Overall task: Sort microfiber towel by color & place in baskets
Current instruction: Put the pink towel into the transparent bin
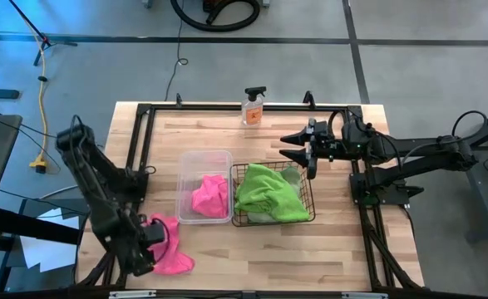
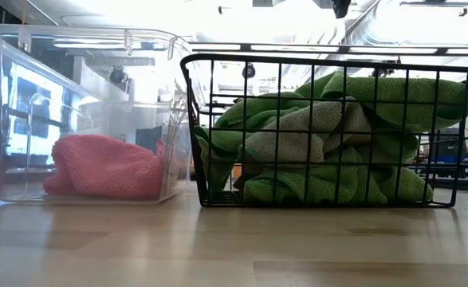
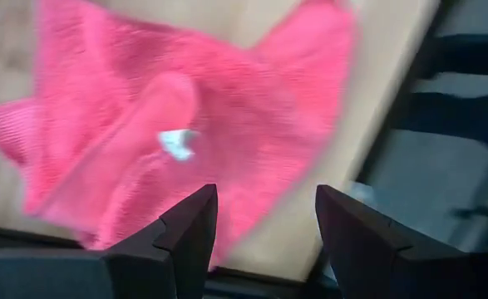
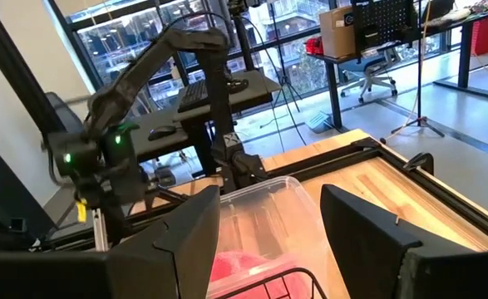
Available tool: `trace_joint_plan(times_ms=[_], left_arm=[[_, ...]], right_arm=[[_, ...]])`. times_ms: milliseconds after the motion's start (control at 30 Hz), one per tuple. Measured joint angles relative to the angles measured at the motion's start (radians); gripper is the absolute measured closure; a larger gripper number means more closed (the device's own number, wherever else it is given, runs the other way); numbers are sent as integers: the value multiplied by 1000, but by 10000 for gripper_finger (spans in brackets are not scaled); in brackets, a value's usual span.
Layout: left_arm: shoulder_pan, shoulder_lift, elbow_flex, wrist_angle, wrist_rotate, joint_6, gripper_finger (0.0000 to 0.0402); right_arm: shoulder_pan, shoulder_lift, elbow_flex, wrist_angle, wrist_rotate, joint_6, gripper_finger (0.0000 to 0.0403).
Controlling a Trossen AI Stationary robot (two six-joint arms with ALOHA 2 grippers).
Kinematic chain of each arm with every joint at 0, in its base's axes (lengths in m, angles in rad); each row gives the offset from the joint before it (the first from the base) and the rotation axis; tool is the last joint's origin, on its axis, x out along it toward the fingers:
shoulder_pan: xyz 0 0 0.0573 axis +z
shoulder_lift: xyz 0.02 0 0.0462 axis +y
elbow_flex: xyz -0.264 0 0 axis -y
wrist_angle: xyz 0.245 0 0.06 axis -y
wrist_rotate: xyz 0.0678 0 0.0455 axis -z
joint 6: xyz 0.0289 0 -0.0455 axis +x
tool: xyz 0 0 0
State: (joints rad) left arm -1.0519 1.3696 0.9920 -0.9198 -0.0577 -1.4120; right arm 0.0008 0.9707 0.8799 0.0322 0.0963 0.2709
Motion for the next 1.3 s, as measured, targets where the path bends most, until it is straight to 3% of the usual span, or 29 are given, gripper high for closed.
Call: trace_joint_plan(times_ms=[500,833,1100,1200,1300], left_arm=[[-3,294,1,-45,3,-1,211],[-2,380,-16,150,27,-1,211],[0,409,-20,151,27,-53,213],[4,409,-21,154,28,-61,230],[7,409,-21,159,31,-71,271]], right_arm=[[0,0,0,-80,0,1,196],[0,0,0,-80,1,1,196],[0,0,0,-79,1,1,196],[0,0,0,-78,1,2,196],[0,0,0,-78,1,1,196]])
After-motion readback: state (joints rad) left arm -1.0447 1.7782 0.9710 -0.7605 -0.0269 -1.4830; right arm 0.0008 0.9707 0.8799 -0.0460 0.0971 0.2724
